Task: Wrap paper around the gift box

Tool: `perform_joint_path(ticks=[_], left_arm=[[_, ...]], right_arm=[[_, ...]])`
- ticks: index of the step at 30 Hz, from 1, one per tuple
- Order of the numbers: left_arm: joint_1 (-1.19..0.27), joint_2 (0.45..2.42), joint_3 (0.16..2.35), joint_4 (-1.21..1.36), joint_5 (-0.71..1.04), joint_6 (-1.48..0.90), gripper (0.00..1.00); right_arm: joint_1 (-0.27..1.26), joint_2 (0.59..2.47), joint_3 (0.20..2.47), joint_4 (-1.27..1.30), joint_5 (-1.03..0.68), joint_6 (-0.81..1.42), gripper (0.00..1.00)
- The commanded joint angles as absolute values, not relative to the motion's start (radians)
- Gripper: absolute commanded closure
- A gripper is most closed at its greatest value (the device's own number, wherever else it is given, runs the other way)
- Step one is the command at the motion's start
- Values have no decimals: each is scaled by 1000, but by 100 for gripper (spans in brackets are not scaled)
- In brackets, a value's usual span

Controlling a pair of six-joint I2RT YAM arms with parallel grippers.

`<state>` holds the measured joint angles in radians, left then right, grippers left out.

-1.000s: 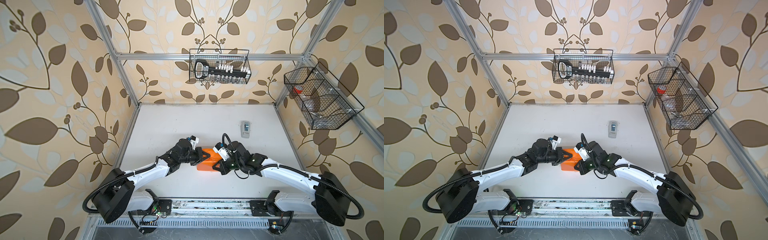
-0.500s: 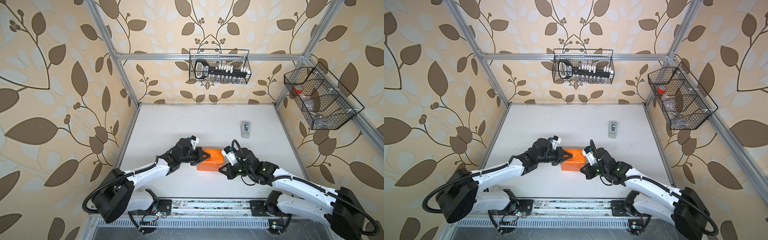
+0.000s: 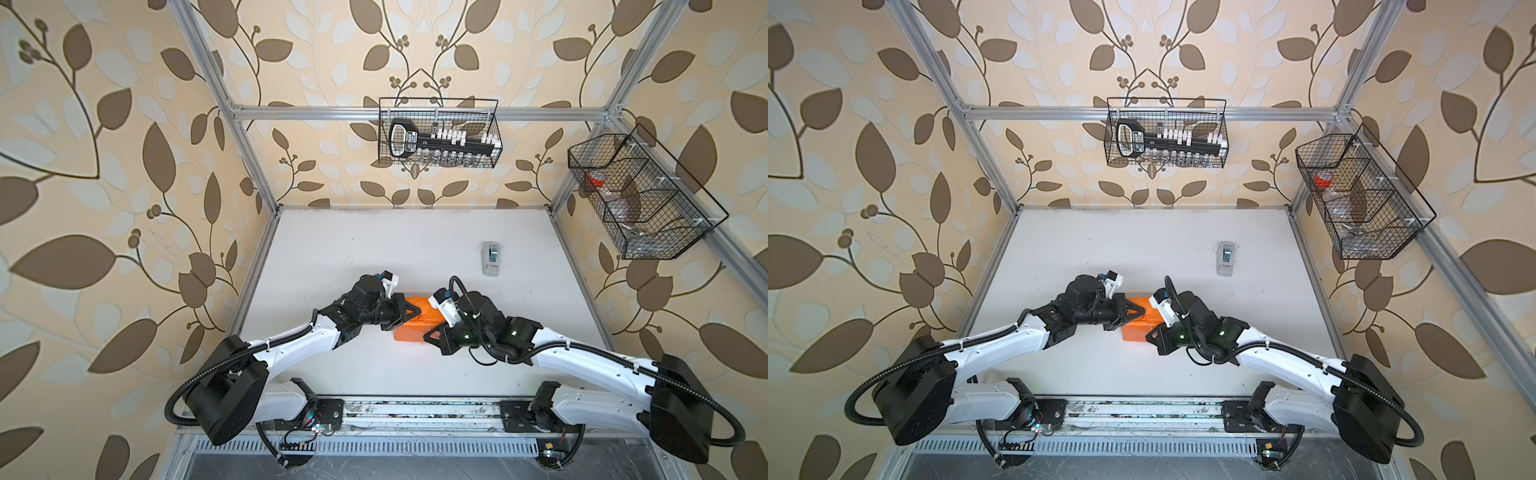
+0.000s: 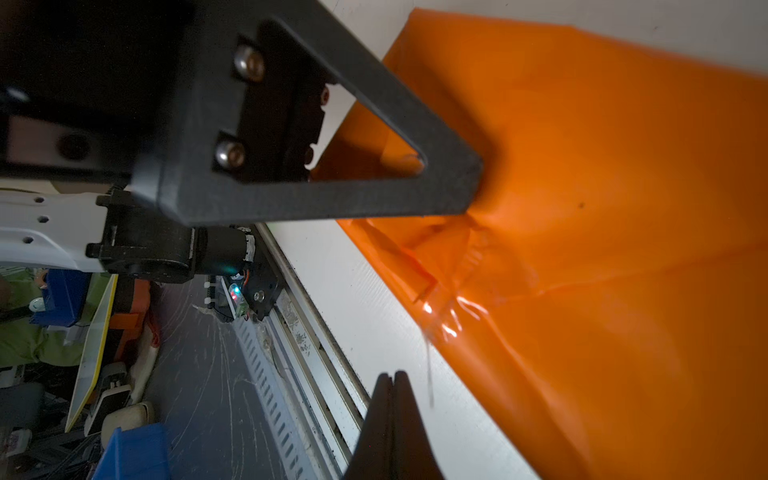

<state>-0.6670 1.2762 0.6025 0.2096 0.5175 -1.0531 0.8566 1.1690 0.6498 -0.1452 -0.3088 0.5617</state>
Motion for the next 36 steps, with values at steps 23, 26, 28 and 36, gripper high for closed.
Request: perform_joint_path(ticks=[23, 26, 28, 36], left_arm=[[-619, 1132, 1180, -616, 265, -692, 53], [-585, 1118, 1278, -736, 173, -608, 46], [-513, 1139, 1283, -783, 190, -563, 46], [-276, 1177, 1090, -647, 372, -583, 51]], right_arm=[[661, 1375, 831, -109, -376, 584, 100], [648, 1463, 924, -110, -404, 579, 100], [652, 1511, 996, -139, -407, 565, 100], [648, 1631, 1157, -169, -391, 571, 100]])
